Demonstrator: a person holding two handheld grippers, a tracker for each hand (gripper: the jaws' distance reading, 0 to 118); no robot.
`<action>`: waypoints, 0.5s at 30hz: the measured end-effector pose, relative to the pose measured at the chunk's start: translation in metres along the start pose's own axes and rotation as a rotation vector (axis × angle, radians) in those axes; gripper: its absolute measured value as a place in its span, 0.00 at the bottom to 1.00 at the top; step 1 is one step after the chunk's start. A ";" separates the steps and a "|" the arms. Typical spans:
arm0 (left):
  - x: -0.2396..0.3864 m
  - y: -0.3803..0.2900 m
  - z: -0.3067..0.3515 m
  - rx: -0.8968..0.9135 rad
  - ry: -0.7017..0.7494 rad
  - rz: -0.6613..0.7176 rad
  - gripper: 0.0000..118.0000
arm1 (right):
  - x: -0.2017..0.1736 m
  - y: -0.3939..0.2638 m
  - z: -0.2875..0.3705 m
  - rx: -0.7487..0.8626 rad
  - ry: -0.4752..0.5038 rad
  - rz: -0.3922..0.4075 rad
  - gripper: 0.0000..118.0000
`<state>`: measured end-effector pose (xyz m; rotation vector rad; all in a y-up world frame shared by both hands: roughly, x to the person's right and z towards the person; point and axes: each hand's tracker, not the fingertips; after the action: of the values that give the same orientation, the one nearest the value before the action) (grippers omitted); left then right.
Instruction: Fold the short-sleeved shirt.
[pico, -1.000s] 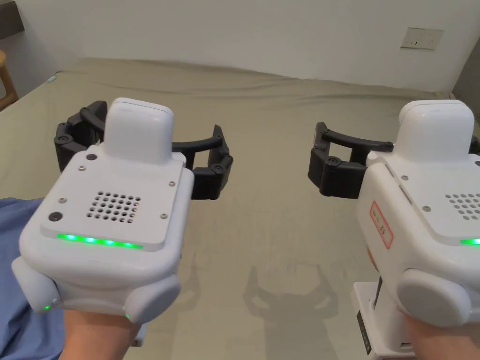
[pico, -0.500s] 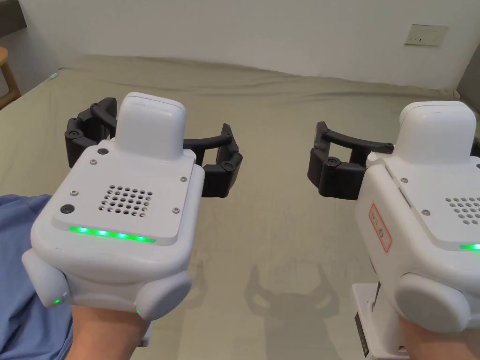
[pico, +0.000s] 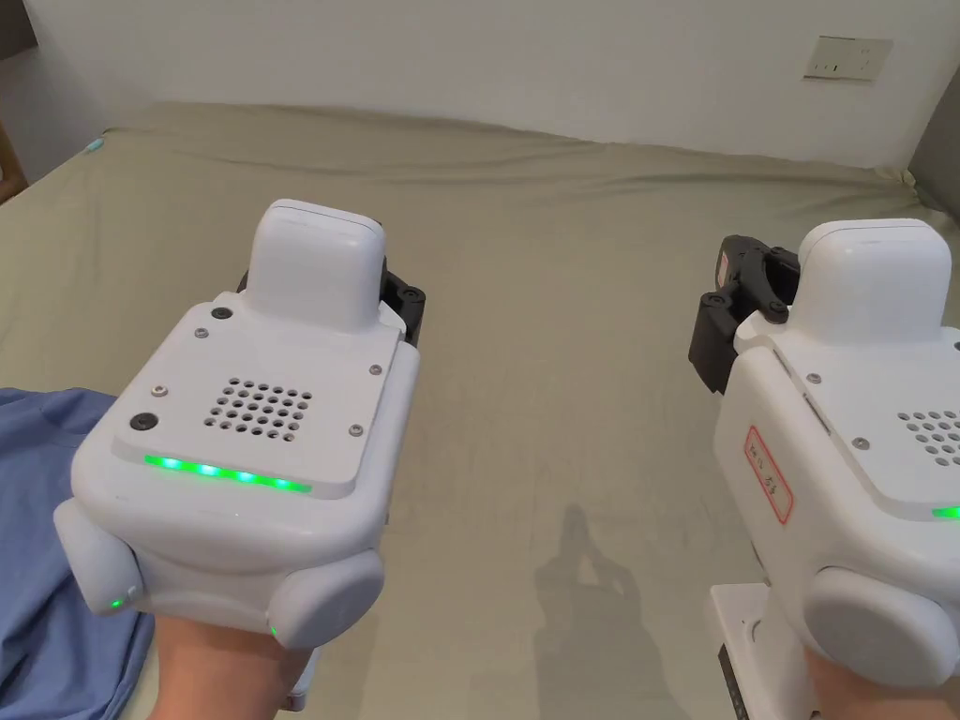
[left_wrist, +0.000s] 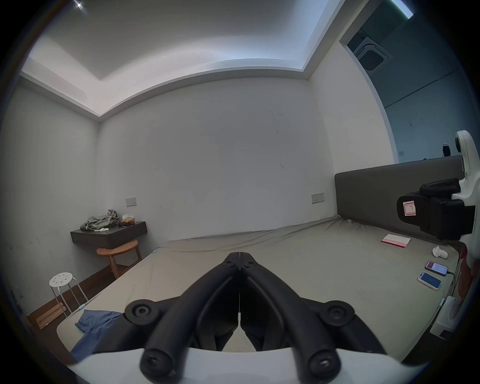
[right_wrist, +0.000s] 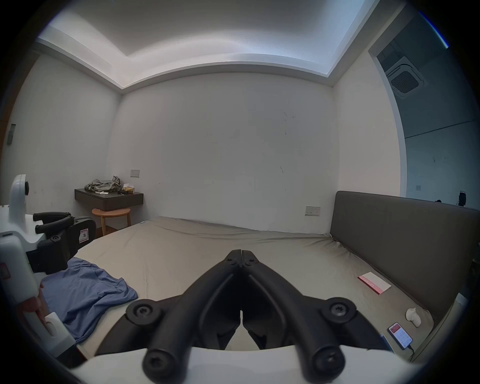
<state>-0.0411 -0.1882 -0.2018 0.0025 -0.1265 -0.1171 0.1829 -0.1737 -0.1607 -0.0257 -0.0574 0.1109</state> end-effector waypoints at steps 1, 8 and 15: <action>-0.001 0.000 0.000 0.001 0.001 0.002 0.00 | 0.000 0.000 0.000 0.000 -0.001 0.001 0.00; -0.017 0.007 0.004 -0.003 0.039 0.010 0.00 | -0.005 0.004 -0.004 0.004 0.027 -0.007 0.00; -0.068 0.008 0.031 -0.030 0.214 -0.040 0.00 | -0.057 0.011 -0.015 0.032 0.199 -0.022 0.00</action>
<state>-0.1113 -0.1718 -0.1792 -0.0128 0.0889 -0.1576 0.1264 -0.1696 -0.1793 -0.0045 0.1423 0.0863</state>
